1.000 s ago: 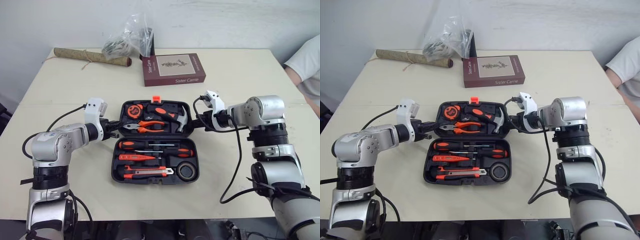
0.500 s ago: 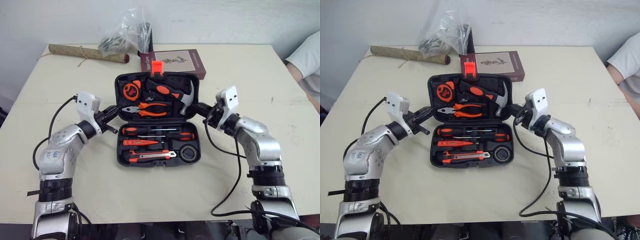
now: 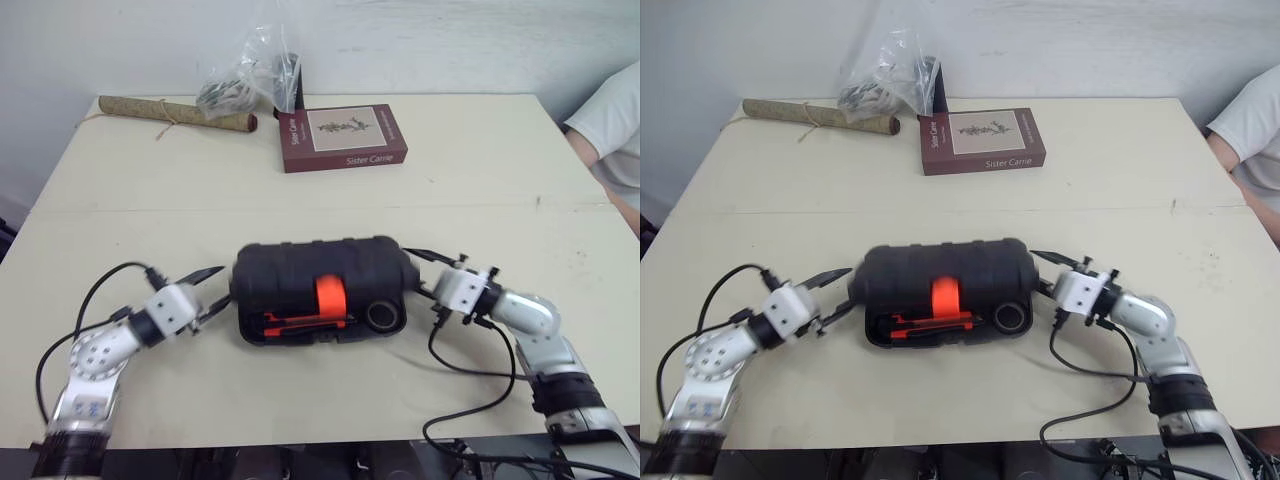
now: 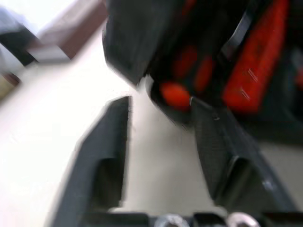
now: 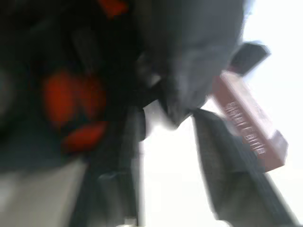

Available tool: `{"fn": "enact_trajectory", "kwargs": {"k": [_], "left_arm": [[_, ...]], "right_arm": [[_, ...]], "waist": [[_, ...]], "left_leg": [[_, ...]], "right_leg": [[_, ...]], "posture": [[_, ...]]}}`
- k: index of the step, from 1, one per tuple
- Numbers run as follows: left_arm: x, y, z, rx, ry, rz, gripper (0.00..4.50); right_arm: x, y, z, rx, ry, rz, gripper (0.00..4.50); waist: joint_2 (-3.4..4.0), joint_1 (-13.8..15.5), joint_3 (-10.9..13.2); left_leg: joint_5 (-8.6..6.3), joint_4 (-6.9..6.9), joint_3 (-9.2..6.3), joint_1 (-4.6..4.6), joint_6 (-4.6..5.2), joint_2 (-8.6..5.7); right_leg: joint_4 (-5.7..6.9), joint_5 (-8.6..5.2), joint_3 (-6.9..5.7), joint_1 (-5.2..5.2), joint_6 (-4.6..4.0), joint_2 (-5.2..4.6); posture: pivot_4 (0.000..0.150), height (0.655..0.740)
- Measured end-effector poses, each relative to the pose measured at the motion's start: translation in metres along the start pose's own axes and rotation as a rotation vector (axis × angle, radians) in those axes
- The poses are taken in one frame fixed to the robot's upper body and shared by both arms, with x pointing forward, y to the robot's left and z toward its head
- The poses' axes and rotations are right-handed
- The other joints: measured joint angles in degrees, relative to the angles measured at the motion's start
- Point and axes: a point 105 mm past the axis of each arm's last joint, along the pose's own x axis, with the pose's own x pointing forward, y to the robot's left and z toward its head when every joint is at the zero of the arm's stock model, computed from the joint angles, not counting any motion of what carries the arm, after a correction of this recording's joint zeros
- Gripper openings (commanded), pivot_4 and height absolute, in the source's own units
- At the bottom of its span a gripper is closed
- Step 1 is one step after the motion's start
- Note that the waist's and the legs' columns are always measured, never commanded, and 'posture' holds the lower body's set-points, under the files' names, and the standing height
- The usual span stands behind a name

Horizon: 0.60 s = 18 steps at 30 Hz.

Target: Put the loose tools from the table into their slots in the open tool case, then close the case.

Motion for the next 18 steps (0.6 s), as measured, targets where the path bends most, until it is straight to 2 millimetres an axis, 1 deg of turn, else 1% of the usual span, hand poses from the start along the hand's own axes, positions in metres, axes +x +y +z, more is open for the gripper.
{"fn": "enact_trajectory", "kwargs": {"k": [1,2,3,5,6,8,9,10,11,12,13,14,15,17,18], "left_arm": [[-0.012,-0.001,-0.006,-0.011,0.04,0.003,2.97],[-0.019,-0.002,-0.01,-0.023,0.062,0.006,2.97],[-0.035,-0.002,-0.015,-0.062,0.105,0.02,2.97],[-0.048,0.003,-0.021,-0.114,0.141,0.057,2.97],[-0.052,0.011,-0.019,-0.146,0.141,0.088,2.71],[-0.049,0.021,-0.01,-0.163,0.114,0.104,2.15],[-0.039,0.031,-0.002,-0.181,0.076,0.107,1.69],[-0.032,0.035,0.003,-0.184,0.055,0.104,1.29],[-0.025,0.039,0.007,-0.185,0.039,0.096,0.93],[-0.019,0.04,0.01,-0.186,0.026,0.086,0.43],[-0.008,0.043,0.014,-0.185,0.003,0.071,0.04],[0.005,0.048,0.017,-0.192,-0.02,0.065,0.01],[0.01,0.05,0.018,-0.197,-0.029,0.064,0.01],[0.03,0.054,0.021,-0.197,-0.043,0.039,0.01],[0.044,0.057,0.022,-0.206,-0.043,0.023,0.01]], "right_arm": [[-0.011,0.002,-0.003,-0.028,0.024,0.027,3.37],[-0.018,0.007,-0.006,-0.028,0.045,0.054,3.37],[-0.033,0.019,-0.011,0.01,0.082,0.091,3.37],[-0.049,0.026,-0.015,0.097,0.123,0.103,3.37],[-0.057,0.028,-0.013,0.166,0.143,0.12,3.09],[-0.068,0.03,-0.006,0.256,0.155,0.167,2.57],[-0.075,0.033,0.002,0.331,0.161,0.22,2.05],[-0.076,0.035,0.008,0.365,0.163,0.252,1.59],[-0.075,0.036,0.013,0.39,0.157,0.277,1.19],[-0.074,0.038,0.017,0.403,0.15,0.294,0.62],[-0.073,0.043,0.022,0.427,0.149,0.321,0.17],[-0.072,0.048,0.025,0.45,0.151,0.354,0.07],[-0.07,0.051,0.027,0.458,0.148,0.371,0.07],[-0.064,0.059,0.036,0.489,0.131,0.419,0.07],[-0.059,0.063,0.041,0.514,0.128,0.45,0.07]], "waist": [[-0.01,0.1,0.0],[-0.02,0.1,0.0],[-0.01,0.1,0.0],[0.04,0.4,0.1],[0.07,0.7,0.1],[0.12,1.2,0.1],[0.13,1.6,0.1],[0.13,1.8,0.1],[0.12,1.8,0.1],[0.11,1.8,0.1],[0.12,1.8,0.1],[0.12,1.9,0.1],[0.12,1.9,0.1],[0.11,2.0,0.1],[0.11,2.1,0.1]], "left_leg": [[0.0,0.03,-0.02,0.04,0.0,0.0],[-0.01,0.02,-0.05,0.08,0.0,0.03],[-0.04,-0.01,-0.07,0.07,-0.01,0.04],[-0.04,-0.04,-0.1,0.12,-0.01,0.02],[-0.05,-0.01,-0.17,0.12,0.02,-0.01],[-0.08,0.04,-0.25,0.14,0.07,-0.02],[-0.09,0.03,-0.25,0.29,0.07,-0.03],[-0.13,-0.01,-0.26,0.46,0.05,-0.01],[-0.18,-0.12,-0.26,0.71,0.0,0.02],[-0.19,-0.25,-0.28,0.85,-0.02,0.03],[-0.2,-0.34,-0.27,0.88,-0.06,0.01],[-0.19,-0.36,-0.28,0.87,-0.07,0.01],[-0.18,-0.36,-0.28,0.84,-0.08,0.01],[-0.16,-0.34,-0.28,0.82,-0.1,-0.01],[-0.14,-0.31,-0.25,0.79,-0.08,-0.03]], "right_leg": [[-0.04,-0.01,-0.02,0.04,-0.01,-0.02],[-0.09,-0.01,-0.03,0.1,-0.01,-0.03],[-0.1,-0.02,-0.02,0.1,-0.03,-0.1],[-0.14,-0.02,-0.05,0.17,-0.03,-0.16],[-0.21,-0.01,-0.08,0.21,-0.03,-0.21],[-0.2,-0.01,-0.07,0.28,-0.03,-0.43],[-0.21,0.01,-0.11,0.41,-0.05,-0.45],[-0.27,0.01,-0.14,0.58,-0.06,-0.44],[-0.4,0.01,-0.16,0.82,-0.06,-0.39],[-0.55,0.01,-0.21,0.98,-0.06,-0.35],[-0.61,0.01,-0.21,1.0,-0.06,-0.29],[-0.6,0.01,-0.24,0.98,-0.06,-0.13],[-0.6,0.01,-0.25,0.97,-0.06,-0.05],[-0.58,0.01,-0.27,0.95,-0.06,0.02],[-0.57,0.02,-0.28,0.94,-0.06,0.05]], "posture": [[0.15,0.74],[0.15,0.74],[0.15,0.74],[0.15,0.74],[0.15,0.74],[0.15,0.74],[0.15,0.74],[0.15,0.74],[0.15,0.74],[0.15,0.74],[0.15,0.74],[0.15,0.74],[0.15,0.74],[0.15,0.74],[0.15,0.74]]}}
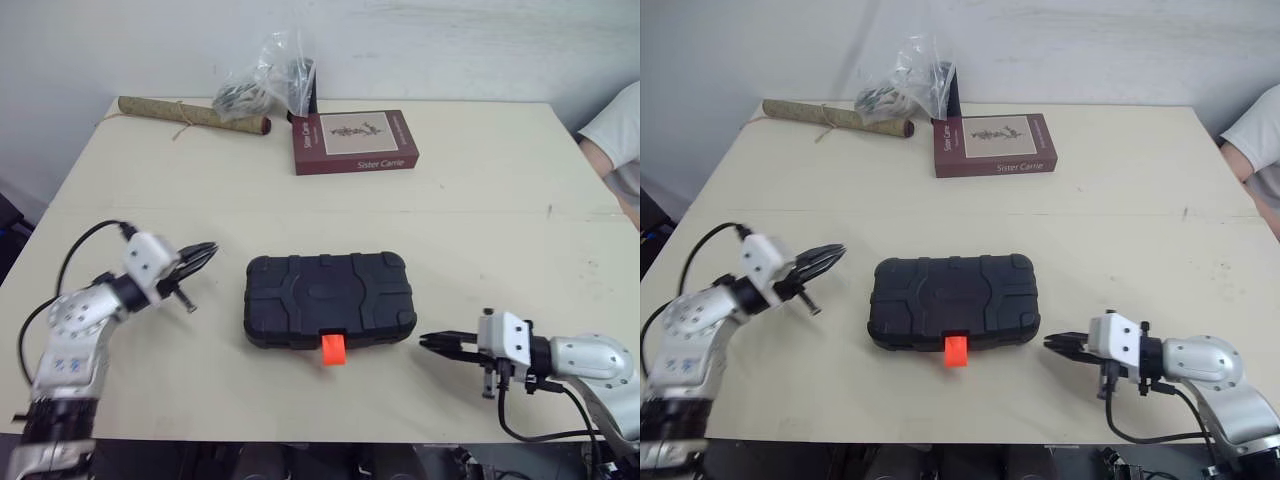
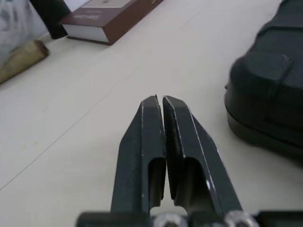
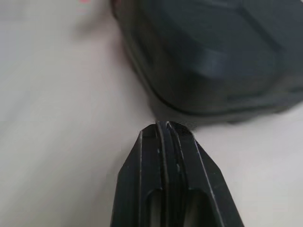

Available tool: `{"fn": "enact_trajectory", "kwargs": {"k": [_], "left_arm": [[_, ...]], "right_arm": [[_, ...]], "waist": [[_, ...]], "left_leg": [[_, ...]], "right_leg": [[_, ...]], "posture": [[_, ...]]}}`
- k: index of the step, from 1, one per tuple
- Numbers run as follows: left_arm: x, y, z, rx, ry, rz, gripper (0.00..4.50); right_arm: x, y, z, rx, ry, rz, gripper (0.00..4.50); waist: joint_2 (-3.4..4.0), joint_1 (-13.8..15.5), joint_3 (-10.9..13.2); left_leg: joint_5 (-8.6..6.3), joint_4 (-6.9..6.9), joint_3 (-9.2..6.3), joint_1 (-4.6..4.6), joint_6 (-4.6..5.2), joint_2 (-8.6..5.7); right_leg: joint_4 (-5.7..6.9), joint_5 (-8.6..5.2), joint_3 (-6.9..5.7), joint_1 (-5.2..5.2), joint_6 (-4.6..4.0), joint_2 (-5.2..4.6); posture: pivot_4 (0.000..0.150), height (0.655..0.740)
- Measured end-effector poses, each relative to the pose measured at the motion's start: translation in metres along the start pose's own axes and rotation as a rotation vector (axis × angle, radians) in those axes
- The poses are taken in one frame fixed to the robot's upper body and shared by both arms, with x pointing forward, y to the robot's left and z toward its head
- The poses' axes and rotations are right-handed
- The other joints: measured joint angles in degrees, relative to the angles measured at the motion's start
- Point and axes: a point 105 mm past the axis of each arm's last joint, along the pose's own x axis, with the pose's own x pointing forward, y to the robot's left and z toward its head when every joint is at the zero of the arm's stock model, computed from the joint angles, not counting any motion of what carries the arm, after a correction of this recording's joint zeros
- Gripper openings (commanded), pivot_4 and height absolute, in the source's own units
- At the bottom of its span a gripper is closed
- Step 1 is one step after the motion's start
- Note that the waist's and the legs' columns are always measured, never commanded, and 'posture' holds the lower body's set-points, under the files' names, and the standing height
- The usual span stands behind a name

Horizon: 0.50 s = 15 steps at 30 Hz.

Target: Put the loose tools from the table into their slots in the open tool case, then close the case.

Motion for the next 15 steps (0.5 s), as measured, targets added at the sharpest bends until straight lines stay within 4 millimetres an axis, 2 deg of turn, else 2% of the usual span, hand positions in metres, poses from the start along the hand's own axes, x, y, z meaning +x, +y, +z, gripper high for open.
{"fn": "enact_trajectory", "kwargs": {"k": [2,6,11,15], "left_arm": [[0.027,0.001,-0.003,-0.017,0.032,-0.047,0.01],[0.05,-0.011,-0.022,-0.073,0.112,-0.166,0.01],[0.055,-0.025,-0.029,-0.112,0.132,-0.264,0.01],[0.048,-0.03,-0.029,-0.147,0.104,-0.286,0.01]], "right_arm": [[0.012,0.009,0.007,0.027,-0.008,0.055,0.07],[0.028,0.015,0.001,0.058,0.041,0.084,0.07],[0.041,0.009,-0.007,0.012,0.069,0.051,0.07],[0.052,-0.009,-0.008,-0.058,0.042,0.013,0.07]], "waist": [[-0.02,-0.2,0.0],[-0.05,-0.2,0.0],[-0.11,-0.3,0.0],[-0.21,-1.0,0.0]], "left_leg": [[0.02,0.04,0.08,-0.02,0.04,-0.03],[0.02,0.05,0.12,-0.08,0.05,-0.03],[0.02,0.08,0.13,-0.1,0.05,-0.01],[0.02,0.33,0.12,-0.03,0.05,0.04]], "right_leg": [[0.02,0.03,0.03,0.0,0.06,0.05],[0.03,0.04,0.02,-0.02,0.08,0.1],[0.02,0.04,0.03,-0.04,0.08,0.14],[0.06,0.04,0.1,0.0,0.08,0.11]], "posture": [[0.15,0.74],[0.15,0.74],[0.15,0.74],[0.15,0.74]]}}
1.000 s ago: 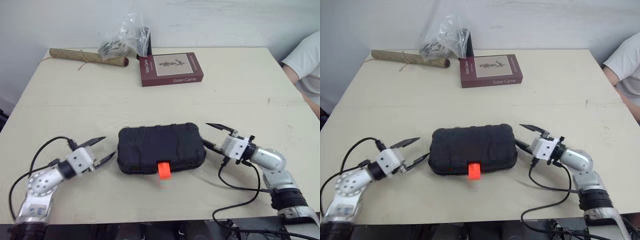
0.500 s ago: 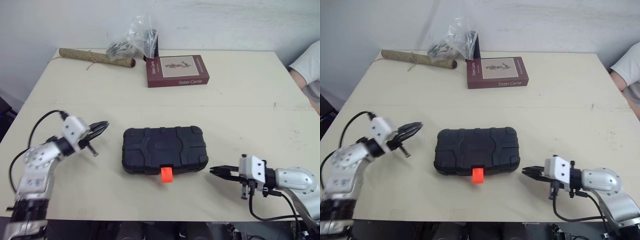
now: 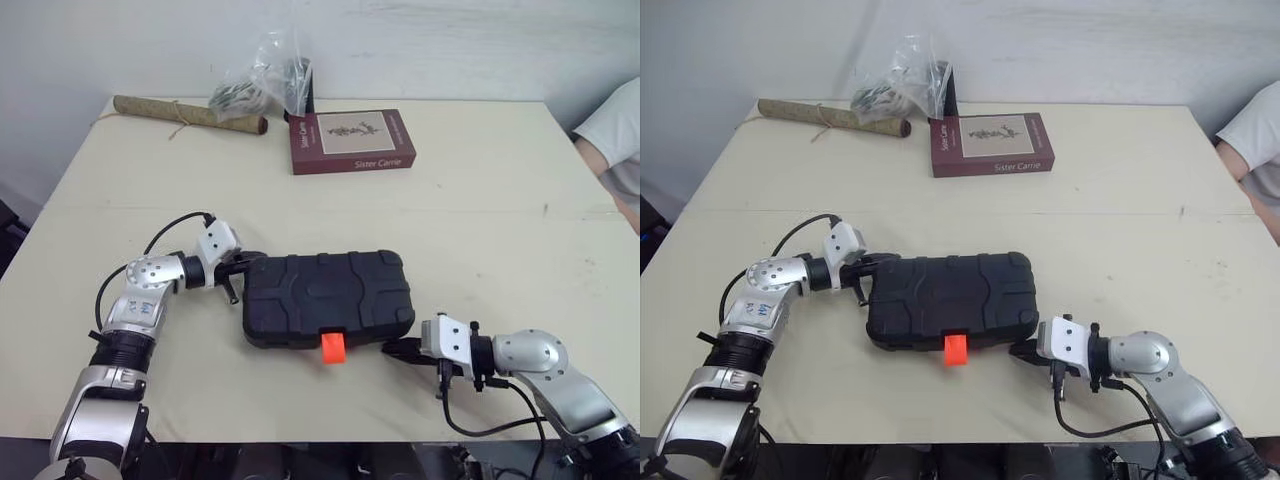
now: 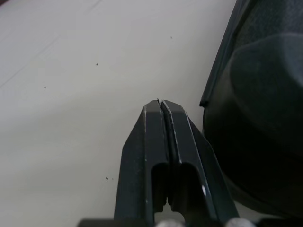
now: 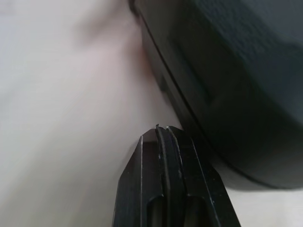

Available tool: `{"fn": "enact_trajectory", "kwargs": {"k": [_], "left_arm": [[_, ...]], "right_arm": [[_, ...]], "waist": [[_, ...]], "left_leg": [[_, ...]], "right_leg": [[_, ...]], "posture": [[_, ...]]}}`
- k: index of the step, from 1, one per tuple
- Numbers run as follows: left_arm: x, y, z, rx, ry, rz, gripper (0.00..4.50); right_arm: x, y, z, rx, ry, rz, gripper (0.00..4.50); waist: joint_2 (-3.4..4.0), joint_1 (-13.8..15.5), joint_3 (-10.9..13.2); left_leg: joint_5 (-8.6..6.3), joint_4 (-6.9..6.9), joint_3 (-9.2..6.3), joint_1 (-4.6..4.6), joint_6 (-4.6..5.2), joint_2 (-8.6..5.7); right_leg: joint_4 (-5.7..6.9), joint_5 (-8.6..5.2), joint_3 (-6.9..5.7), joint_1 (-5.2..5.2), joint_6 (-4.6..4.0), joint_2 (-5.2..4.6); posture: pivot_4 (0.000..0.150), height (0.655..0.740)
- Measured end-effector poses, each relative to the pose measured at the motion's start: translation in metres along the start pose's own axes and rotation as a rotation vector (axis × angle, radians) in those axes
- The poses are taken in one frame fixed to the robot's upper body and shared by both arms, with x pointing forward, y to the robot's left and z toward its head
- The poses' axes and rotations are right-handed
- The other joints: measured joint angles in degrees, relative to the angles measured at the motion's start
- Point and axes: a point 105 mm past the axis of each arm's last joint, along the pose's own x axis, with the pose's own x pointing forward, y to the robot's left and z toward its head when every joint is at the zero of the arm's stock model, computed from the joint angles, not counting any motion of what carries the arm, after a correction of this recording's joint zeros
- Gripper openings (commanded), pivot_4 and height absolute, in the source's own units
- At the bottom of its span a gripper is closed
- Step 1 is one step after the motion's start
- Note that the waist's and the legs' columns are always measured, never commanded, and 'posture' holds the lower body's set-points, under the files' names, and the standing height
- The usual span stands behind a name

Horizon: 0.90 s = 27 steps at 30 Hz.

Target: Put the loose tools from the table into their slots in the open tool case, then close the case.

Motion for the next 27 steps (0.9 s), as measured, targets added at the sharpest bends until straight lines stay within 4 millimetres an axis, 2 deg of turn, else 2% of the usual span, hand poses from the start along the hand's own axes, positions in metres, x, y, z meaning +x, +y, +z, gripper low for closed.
{"fn": "enact_trajectory", "kwargs": {"k": [2,5,8,12,17,18,20,22,24,27], "left_arm": [[-0.007,-0.006,-0.003,-0.027,-0.02,0.002,0.01],[-0.022,-0.017,-0.007,-0.031,-0.013,-0.004,0.01],[-0.027,-0.029,-0.005,-0.028,-0.028,-0.019,0.01],[-0.029,-0.038,0.005,-0.038,-0.072,-0.019,0.01],[-0.028,-0.04,0.025,-0.037,-0.137,-0.003,0.01],[-0.031,-0.038,0.031,-0.046,-0.167,0.002,0.01],[-0.039,-0.032,0.053,-0.051,-0.236,-0.022,0.01],[-0.037,-0.033,0.072,-0.03,-0.265,-0.074,0.01],[-0.022,-0.045,0.091,0.015,-0.274,-0.184,0.01],[0.013,-0.066,0.102,0.038,-0.289,-0.301,0.01]], "right_arm": [[0.004,-0.013,-0.001,-0.041,-0.002,-0.024,0.07],[0.01,-0.045,-0.002,-0.087,-0.004,-0.095,0.07],[0.015,-0.076,-0.004,-0.131,0.014,-0.172,0.07],[0.02,-0.097,-0.005,-0.142,0.016,-0.219,0.07],[0.012,-0.097,-0.008,-0.134,0.02,-0.218,0.07],[0.004,-0.096,-0.01,-0.13,0.031,-0.22,0.07],[-0.022,-0.093,-0.018,-0.081,0.069,-0.251,0.07],[-0.04,-0.089,-0.019,-0.025,0.066,-0.287,0.07],[-0.044,-0.083,0.004,0.002,-0.019,-0.298,0.07],[-0.036,-0.077,0.04,-0.014,-0.122,-0.275,0.07]], "waist": [[-0.01,-0.5,0.0],[-0.05,-1.2,0.0],[-0.04,-1.0,0.0],[-0.04,-0.8,0.0],[-0.02,-0.6,0.0],[0.02,-0.5,0.0],[0.07,0.1,0.0],[0.13,0.5,0.1],[0.17,0.8,0.1],[0.18,0.6,0.1]], "left_leg": [[0.0,0.06,-0.05,0.02,0.0,0.0],[0.0,0.12,-0.05,0.06,0.0,0.02],[0.0,0.18,-0.09,0.05,0.0,0.03],[-0.01,0.18,-0.12,-0.01,0.0,0.02],[-0.02,0.18,-0.18,-0.06,0.01,0.0],[-0.02,0.17,-0.2,-0.09,0.02,0.0],[-0.03,0.18,-0.35,-0.24,0.02,0.01],[-0.03,0.17,-0.34,-0.26,0.03,-0.02],[-0.03,0.18,-0.28,-0.23,0.03,-0.03],[-0.04,0.17,-0.11,-0.07,0.04,-0.03]], "right_leg": [[0.04,0.0,0.0,0.04,0.0,-0.05],[0.09,0.0,0.05,0.06,-0.01,-0.09],[0.15,0.0,0.05,0.06,-0.01,-0.16],[0.11,0.0,0.04,0.05,-0.01,-0.23],[0.08,0.01,0.07,0.08,-0.01,-0.28],[0.08,0.01,0.08,0.08,-0.01,-0.3],[0.05,0.01,0.08,0.08,0.0,-0.29],[0.01,0.01,0.05,0.08,0.01,-0.22],[0.0,0.02,0.0,0.08,0.02,-0.14],[-0.02,0.04,0.02,0.11,0.05,-0.06]], "posture": [[0.15,0.74],[0.15,0.74],[0.15,0.74],[0.15,0.74],[0.15,0.74],[0.15,0.74],[0.15,0.74],[0.15,0.74],[0.15,0.74],[0.15,0.74]]}}
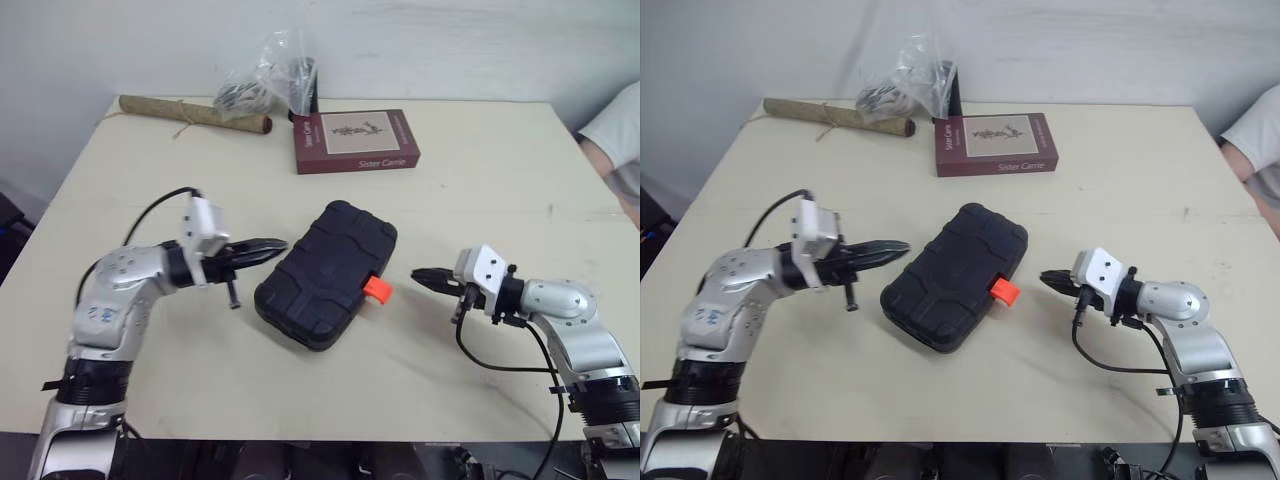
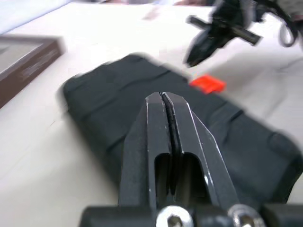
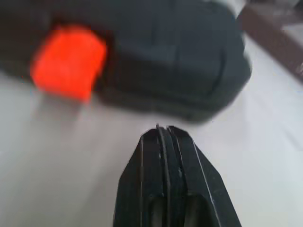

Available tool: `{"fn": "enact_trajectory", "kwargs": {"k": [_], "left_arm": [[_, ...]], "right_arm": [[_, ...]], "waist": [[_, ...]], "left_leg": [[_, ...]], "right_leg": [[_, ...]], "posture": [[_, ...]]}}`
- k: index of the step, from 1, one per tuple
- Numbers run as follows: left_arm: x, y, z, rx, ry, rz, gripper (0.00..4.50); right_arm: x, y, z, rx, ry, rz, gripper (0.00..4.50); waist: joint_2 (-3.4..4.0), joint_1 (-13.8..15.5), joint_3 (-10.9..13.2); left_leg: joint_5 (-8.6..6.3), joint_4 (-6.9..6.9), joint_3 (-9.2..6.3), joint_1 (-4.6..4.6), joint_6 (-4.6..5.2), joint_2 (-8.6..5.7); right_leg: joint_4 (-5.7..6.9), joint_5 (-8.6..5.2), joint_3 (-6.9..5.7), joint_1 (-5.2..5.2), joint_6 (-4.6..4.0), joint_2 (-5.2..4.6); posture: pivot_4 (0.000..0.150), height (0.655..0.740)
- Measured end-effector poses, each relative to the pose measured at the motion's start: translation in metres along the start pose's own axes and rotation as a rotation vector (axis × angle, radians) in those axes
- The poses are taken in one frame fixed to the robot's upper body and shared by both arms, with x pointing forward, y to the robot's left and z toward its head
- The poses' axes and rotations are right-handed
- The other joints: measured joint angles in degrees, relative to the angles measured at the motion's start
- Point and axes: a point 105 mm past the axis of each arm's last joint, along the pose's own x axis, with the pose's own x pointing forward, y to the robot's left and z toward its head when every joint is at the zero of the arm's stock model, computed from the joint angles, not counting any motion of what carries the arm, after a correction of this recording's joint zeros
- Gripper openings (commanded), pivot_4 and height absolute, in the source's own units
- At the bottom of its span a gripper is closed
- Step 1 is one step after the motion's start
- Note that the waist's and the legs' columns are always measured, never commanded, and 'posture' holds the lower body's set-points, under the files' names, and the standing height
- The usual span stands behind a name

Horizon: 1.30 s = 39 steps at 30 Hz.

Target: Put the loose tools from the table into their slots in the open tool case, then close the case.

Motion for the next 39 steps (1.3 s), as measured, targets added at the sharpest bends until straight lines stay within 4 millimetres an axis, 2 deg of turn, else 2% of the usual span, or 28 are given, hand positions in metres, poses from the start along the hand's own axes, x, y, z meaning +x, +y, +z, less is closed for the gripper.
{"fn": "enact_trajectory", "kwargs": {"k": [2,4,8,12,20,25,30,34,39], "left_arm": [[0.024,-0.003,-0.015,0.0,0.052,-0.048,0.01],[0.035,0.0,-0.033,0.008,0.125,-0.052,0.01],[0.047,0.006,-0.036,0.072,0.167,-0.06,0.01],[0.05,0.005,-0.041,0.087,0.19,-0.063,0.01],[0.049,0.005,-0.044,0.061,0.191,-0.04,0.01],[0.048,0.005,-0.044,0.056,0.194,-0.027,0.01],[0.05,0.005,-0.044,0.044,0.194,-0.019,0.01],[0.05,0.006,-0.044,0.039,0.202,-0.017,0.01],[0.051,0.007,-0.046,0.032,0.225,-0.017,0.01]], "right_arm": [[0.01,0.008,0.014,0.007,-0.032,0.022,0.07],[0.019,0.016,0.017,0.016,-0.025,0.047,0.07],[0.036,0.026,0.019,-0.003,-0.005,0.082,0.07],[0.045,0.029,0.023,-0.054,0.017,0.101,0.07],[0.04,0.031,0.02,-0.07,0.072,0.107,0.07],[0.021,0.044,-0.007,0.016,0.191,0.136,0.07],[0.009,0.054,-0.025,0.082,0.261,0.155,0.07],[0.015,0.059,-0.038,0.158,0.265,0.137,0.07],[0.039,0.053,-0.038,0.171,0.181,0.071,0.07]], "waist": [[0.0,0.0,0.0],[0.0,0.0,0.0],[0.02,0.2,0.0],[0.04,0.3,-0.1],[0.19,0.3,-0.4],[0.18,0.2,-0.4],[0.19,0.3,-0.4],[0.17,0.3,-0.5],[0.16,0.2,-0.6]], "left_leg": [[0.0,-0.04,0.02,0.0,-0.01,0.01],[0.0,-0.13,0.08,-0.02,-0.01,0.0],[0.01,-0.06,0.09,-0.04,0.02,-0.06],[-0.03,0.07,0.01,0.01,0.09,-0.05],[-0.05,0.06,-0.02,0.04,0.12,-0.04],[-0.07,0.03,-0.01,0.06,0.14,-0.02],[-0.08,0.03,-0.01,0.06,0.15,-0.03],[-0.08,0.04,-0.01,0.06,0.15,-0.04],[-0.07,0.04,-0.03,0.11,0.14,-0.02]], "right_leg": [[-0.01,0.0,0.02,-0.05,0.0,0.07],[-0.02,0.0,0.03,-0.13,-0.01,0.09],[-0.02,0.0,0.04,-0.13,0.0,0.01],[-0.02,0.01,0.0,0.01,0.02,-0.03],[-0.03,0.01,-0.01,0.05,0.01,-0.05],[-0.07,0.01,0.0,0.07,0.01,-0.05],[-0.08,0.01,0.0,0.07,0.01,-0.06],[-0.07,0.01,0.0,0.08,0.01,-0.07],[-0.05,0.01,0.0,0.11,0.01,-0.06]], "posture": [[0.15,0.74],[0.15,0.74],[0.15,0.74],[0.15,0.74],[0.15,0.74],[0.15,0.74],[0.15,0.74],[0.15,0.74],[0.15,0.74]]}}
